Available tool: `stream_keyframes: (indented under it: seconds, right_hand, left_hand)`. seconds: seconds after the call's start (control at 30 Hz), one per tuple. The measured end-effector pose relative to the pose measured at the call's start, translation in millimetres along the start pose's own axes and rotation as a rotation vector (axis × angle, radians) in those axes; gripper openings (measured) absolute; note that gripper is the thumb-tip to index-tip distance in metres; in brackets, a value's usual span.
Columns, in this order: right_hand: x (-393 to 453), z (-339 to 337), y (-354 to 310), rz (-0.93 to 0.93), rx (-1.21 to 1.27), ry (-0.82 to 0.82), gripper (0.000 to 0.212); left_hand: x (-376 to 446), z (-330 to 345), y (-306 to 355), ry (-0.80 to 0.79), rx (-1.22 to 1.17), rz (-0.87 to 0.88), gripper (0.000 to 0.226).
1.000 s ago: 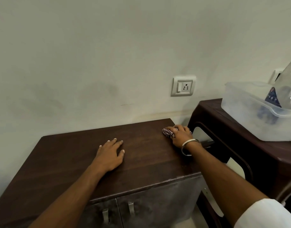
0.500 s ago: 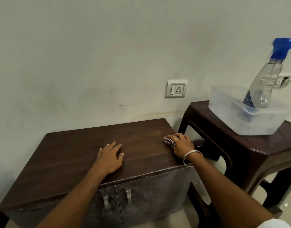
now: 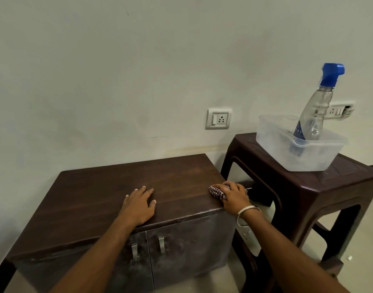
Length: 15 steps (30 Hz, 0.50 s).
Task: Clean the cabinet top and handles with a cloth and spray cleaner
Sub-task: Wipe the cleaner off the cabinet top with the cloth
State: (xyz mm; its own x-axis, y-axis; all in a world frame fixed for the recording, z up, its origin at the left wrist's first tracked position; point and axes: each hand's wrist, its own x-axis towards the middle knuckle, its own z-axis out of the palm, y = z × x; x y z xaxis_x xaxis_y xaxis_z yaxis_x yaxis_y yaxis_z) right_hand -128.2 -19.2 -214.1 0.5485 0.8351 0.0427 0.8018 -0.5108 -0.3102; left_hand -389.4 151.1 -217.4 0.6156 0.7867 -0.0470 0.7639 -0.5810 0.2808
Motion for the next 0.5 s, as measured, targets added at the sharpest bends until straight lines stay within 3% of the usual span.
stream_keyframes:
  seconds: [0.5]
  right_hand:
    - [-42,14,-2,-0.020,-0.008,0.100,0.051]
  left_hand:
    - [-25,0,1,-0.010,-0.006,0.000,0.056]
